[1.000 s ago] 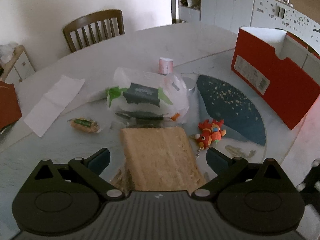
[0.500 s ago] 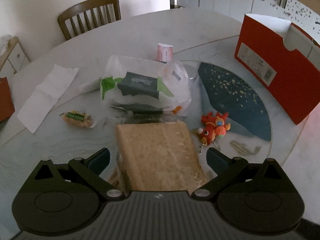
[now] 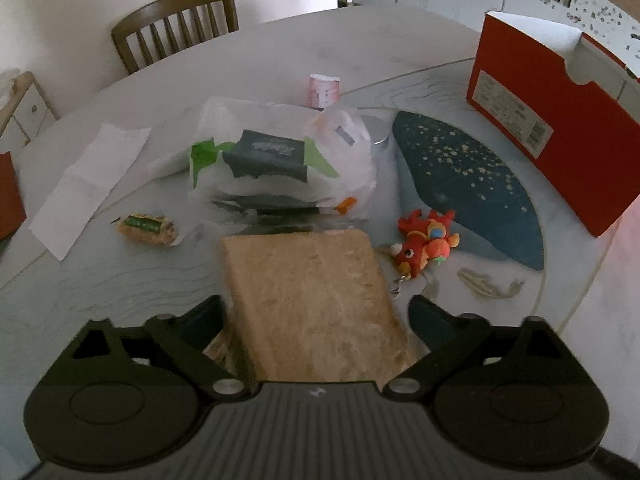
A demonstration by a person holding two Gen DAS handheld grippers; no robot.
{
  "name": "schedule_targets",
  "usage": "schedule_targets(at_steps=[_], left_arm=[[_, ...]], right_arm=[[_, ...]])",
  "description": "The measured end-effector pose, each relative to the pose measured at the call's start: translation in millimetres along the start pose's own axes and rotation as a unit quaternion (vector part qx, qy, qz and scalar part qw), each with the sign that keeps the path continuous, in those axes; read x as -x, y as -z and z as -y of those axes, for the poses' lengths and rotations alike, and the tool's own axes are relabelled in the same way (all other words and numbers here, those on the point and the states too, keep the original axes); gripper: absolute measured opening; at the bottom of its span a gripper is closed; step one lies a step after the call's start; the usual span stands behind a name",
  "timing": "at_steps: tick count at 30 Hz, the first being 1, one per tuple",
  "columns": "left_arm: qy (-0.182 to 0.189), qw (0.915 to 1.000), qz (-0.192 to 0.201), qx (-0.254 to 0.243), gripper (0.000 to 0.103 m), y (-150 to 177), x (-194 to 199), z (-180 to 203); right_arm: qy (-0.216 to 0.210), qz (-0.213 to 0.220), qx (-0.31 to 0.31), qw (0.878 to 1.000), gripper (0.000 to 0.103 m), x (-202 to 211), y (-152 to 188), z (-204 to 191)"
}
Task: Organize objects
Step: 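Grasp the bagged bread loaf with the left gripper while the right grasps the tape dispenser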
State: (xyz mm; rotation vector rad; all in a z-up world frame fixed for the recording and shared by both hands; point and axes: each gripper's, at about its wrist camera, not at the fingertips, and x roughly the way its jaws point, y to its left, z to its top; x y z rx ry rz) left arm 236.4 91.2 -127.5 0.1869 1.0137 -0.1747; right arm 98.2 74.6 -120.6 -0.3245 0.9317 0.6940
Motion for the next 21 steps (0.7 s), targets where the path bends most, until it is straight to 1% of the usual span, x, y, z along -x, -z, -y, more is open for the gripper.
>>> schedule_targets(at_steps=[1,2,5,6,7,10,14,17,19,20,21], left_arm=[[0.0,1.0,0.0,0.003,0.09,0.1,-0.1,-0.9],[0.002,1.0,0.0,0.006,0.09,0.2,0.3,-2.3],[0.002,0.9999,0.003,0.016,0.084,0.7,2.4,-4.9],[0.002,0.9998,0.005,0.017,0.08,0.8,3.6,-5.6],[0.001,0.9997,0.007,0.021,0.077,1.2,4.9,-6.7],[0.014,0.999,0.008,0.042,0.076,2.5,8.2,-14.2],[0.033,0.9961,0.007,0.081,0.075,5.0,14.2,-28.2],[0.04,0.9938,0.009,0.104,0.074,8.2,21.0,-35.3],[0.048,0.9921,0.01,0.116,0.074,10.5,25.8,-37.2],[0.05,0.9918,0.011,0.117,0.074,11.9,28.8,-36.9],[0.05,0.9918,0.012,0.117,0.074,13.4,31.9,-35.8]], right_arm=[[0.003,-0.001,0.001,1.0,0.074,0.7,0.1,0.6],[0.007,-0.001,0.002,1.0,0.072,1.5,0.3,1.2],[0.009,-0.001,0.002,1.0,0.062,4.8,1.3,4.1],[0.01,-0.001,0.001,1.0,0.056,6.1,1.5,5.0],[0.011,-0.002,0.001,1.0,0.055,7.6,1.8,5.9],[0.011,-0.006,0.004,1.0,0.053,11.8,5.1,8.6],[0.019,-0.008,-0.001,1.0,0.053,18.5,11.9,18.0],[0.028,-0.008,-0.021,0.999,0.052,24.8,18.1,32.1],[0.03,-0.005,-0.034,0.999,0.052,36.8,33.0,41.7],[0.034,-0.003,-0.039,0.999,0.052,43.0,35.3,50.8],[0.037,-0.003,-0.043,0.998,0.052,42.2,29.3,61.6]])
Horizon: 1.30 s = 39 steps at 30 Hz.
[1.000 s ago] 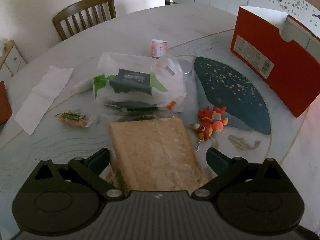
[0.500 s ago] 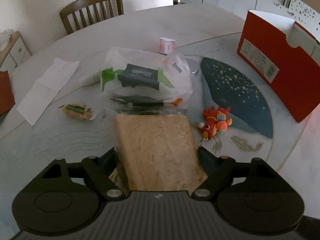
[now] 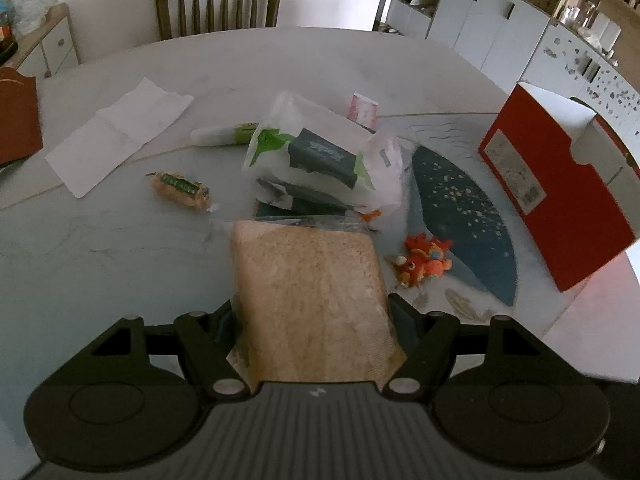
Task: Organize objects
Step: 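Grasp the bagged bread loaf with the left gripper while the right grasps the tape dispenser, then carry the bread loaf and tape dispenser into the red shoebox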
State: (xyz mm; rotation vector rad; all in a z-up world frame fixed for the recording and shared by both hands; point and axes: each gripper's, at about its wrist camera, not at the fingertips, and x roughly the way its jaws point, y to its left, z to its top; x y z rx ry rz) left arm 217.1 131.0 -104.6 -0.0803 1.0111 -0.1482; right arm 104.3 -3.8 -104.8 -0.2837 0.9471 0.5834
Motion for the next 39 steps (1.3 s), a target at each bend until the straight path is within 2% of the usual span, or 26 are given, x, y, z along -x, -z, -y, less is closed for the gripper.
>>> schedule_targets(at_steps=[2,8,17,28,39], left_arm=[[0.006,1.0,0.0,0.002,0.074,3.4,5.4,2.0],[0.019,0.9998,0.003,0.002,0.074,11.0,22.4,14.2],[0.047,0.9988,0.011,-0.001,0.074,10.9,45.5,48.6],[0.065,0.9972,0.027,-0.024,0.074,-7.8,61.9,102.0],[0.082,0.9946,0.04,-0.049,0.074,-33.1,56.3,167.6]], right_arm=[[0.004,0.004,-0.01,1.0,0.052,12.6,9.9,23.9],[0.018,0.026,-0.033,0.999,0.052,22.9,11.6,38.7],[0.031,0.072,-0.064,0.995,0.052,75.7,14.8,77.6],[0.034,0.109,-0.08,0.99,0.052,124.7,9.9,127.4],[0.057,0.125,-0.086,0.987,0.052,143.2,17.0,183.5]])
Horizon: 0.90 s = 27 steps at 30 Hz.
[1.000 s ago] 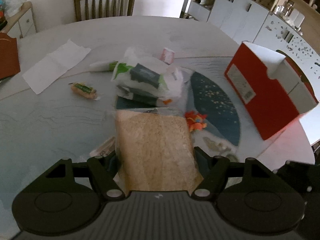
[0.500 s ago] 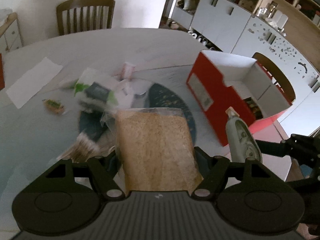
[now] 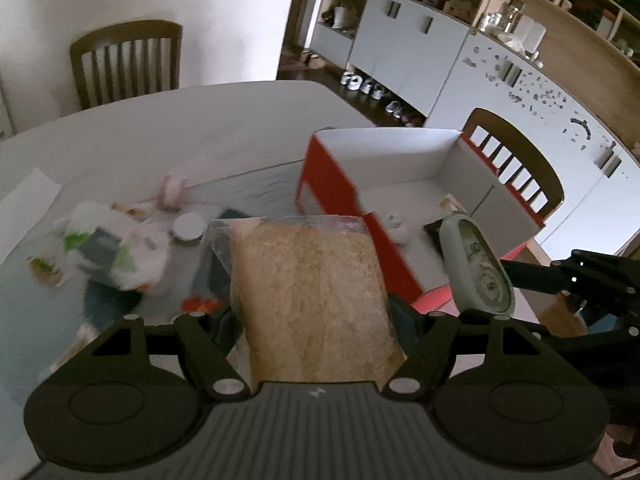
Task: Organize objects
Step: 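Carry the bread loaf and tape dispenser into the red shoebox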
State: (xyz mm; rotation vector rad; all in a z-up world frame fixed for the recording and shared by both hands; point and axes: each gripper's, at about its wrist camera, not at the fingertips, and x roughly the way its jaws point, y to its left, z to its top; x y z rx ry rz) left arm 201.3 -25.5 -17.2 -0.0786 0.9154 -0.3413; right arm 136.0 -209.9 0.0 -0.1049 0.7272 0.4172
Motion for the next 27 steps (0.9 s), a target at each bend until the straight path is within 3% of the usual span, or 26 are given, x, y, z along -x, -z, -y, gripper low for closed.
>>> schedule_targets(at_steps=[27], left_arm=[[0.005,0.9981,-0.011,-0.06,0.074,-84.5,-100.8,125.0]], right_arm=[[0.062,-0.023,-0.028,0.997,0.052,-28.3,5.2,148.3]])
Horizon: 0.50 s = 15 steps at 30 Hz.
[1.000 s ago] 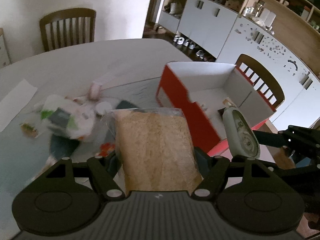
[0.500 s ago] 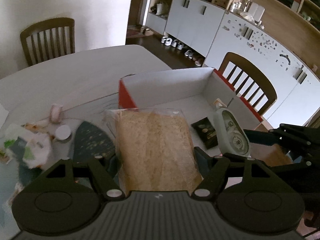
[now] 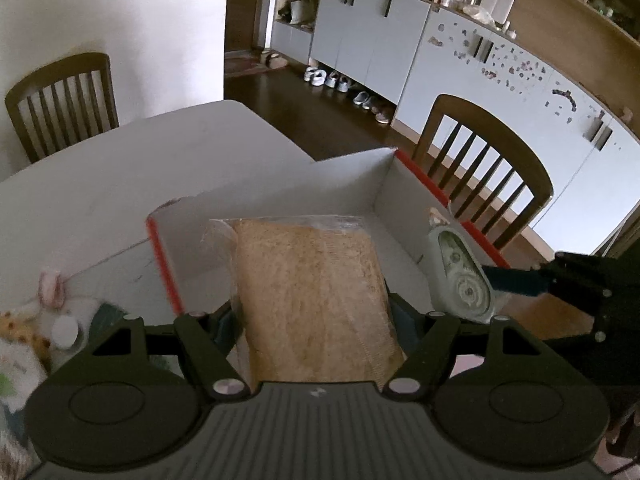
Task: Organize objects
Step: 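Carry the bread loaf and tape dispenser into the red shoebox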
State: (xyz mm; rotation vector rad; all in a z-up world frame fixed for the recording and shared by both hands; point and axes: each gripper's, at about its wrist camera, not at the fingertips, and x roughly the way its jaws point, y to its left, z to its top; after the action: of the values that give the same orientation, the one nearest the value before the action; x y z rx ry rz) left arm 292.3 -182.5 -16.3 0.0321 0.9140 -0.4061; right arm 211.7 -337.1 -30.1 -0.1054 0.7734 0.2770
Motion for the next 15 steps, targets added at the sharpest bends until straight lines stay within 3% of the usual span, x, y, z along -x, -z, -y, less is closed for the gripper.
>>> schedule_targets(at_steps=[7,15], left_arm=[[-0.018,0.9992,-0.016,-0.033,0.074,-17.2,-42.7,19.3],[-0.03,0.9974,-0.06,-0.027,0.074,-19.7,-90.5,16.8]], right_arm=[[-0.013,-0.029,0.004,0.999,0.052,-26.7,-1.4,16.3],[-0.019,-0.061,0.007,0.998,0.052,-56.4,-0.1,22.3]])
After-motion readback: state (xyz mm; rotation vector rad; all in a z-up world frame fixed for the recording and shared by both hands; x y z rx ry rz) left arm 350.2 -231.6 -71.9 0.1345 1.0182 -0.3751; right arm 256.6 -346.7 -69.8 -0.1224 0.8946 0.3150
